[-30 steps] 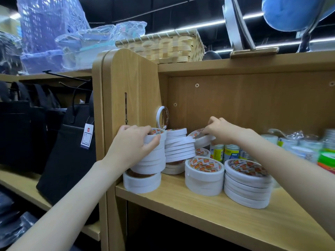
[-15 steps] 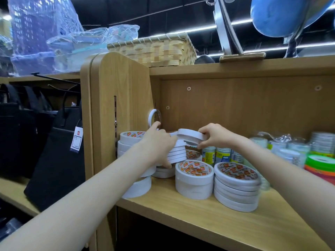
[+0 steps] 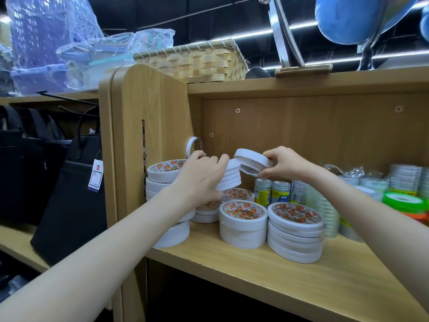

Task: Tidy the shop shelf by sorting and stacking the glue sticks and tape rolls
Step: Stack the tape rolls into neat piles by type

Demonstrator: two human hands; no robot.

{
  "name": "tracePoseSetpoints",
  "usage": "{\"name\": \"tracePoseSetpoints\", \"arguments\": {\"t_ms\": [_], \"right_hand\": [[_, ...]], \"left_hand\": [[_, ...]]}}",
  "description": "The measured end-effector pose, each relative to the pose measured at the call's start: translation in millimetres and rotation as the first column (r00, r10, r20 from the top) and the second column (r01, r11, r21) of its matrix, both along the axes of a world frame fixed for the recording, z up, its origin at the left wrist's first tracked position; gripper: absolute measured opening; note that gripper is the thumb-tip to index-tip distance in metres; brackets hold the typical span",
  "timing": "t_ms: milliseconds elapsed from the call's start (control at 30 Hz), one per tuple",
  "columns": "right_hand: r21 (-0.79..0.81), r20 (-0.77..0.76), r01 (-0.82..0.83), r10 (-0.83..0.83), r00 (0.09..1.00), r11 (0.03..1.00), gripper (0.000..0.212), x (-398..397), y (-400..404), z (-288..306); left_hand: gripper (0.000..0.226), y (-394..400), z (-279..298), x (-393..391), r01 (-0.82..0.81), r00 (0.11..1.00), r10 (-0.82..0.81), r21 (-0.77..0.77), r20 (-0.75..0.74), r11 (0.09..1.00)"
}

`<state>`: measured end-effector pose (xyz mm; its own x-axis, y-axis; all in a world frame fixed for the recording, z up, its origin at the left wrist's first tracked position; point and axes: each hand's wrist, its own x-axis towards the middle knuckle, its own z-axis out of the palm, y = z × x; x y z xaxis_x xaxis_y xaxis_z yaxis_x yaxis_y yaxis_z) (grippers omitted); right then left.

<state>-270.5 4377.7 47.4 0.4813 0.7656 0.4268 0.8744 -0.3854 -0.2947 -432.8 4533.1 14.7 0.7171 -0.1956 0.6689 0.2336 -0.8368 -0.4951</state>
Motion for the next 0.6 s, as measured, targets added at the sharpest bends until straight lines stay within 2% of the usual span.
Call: {"name": "tracePoseSetpoints", "arguments": {"t_ms": [133, 300, 467, 600], "right_hand": [[0.081, -0.002, 0.025, -0.025, 1.000, 0.996, 0.027, 3.8, -12.3, 8.3], [0.102, -0.027, 0.022, -0.020, 0.999, 0.995, 0.022, 3.7, -24.1, 12.1], [-0.001, 0.021, 0.017, -0.017, 1.000, 1.000, 0.015, -2.8, -23.7, 14.9], [-0.101, 0.107, 0.013, -0.002, 0.994, 0.995, 0.013, -10.4, -2.3, 13.2]], "left_hand": [[0.058, -1.8, -2.3, -1.0, 0.175, 0.979, -0.173, -0.010, 0.113, 0.985], [0.062, -8.5, -12.4, -16.4, 0.328, 0.945, -0.327, -0.043, 0.021, 0.944], [0.066, -1.8, -27.6, -40.3, 0.374, 0.926, -0.375, -0.020, -0.037, 0.927], [0.072, 6.5, -24.9, -36.8, 0.312, 0.940, -0.314, -0.039, -0.136, 0.949]]}}
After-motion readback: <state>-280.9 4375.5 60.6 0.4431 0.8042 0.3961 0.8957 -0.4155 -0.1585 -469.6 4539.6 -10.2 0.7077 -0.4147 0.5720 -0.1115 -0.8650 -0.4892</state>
